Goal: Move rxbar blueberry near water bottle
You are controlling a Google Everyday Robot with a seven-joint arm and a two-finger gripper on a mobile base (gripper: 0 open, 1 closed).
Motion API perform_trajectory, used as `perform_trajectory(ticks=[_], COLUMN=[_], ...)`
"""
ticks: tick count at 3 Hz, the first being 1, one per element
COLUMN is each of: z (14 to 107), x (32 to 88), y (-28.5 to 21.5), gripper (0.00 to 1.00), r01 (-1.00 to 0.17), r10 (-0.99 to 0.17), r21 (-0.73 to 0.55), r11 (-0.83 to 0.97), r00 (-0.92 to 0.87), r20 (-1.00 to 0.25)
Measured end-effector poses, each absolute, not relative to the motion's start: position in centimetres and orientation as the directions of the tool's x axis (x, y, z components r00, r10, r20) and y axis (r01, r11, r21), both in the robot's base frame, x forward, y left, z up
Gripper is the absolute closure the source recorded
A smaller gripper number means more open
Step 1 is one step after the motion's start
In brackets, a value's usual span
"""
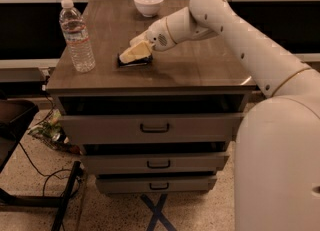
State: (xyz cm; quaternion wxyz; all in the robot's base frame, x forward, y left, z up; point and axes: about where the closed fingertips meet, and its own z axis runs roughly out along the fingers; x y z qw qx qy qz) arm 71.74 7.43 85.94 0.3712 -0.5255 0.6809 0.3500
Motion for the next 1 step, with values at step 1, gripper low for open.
perform_trajectory(ticks=[1], z=[85.82], x=[71.70], y=[7.64], gripper=[0.00], r01=[-0.976], r10=[-0.456], r21=[0.088], r11=[0.200], r00=[-0.172], r20=[-0.873])
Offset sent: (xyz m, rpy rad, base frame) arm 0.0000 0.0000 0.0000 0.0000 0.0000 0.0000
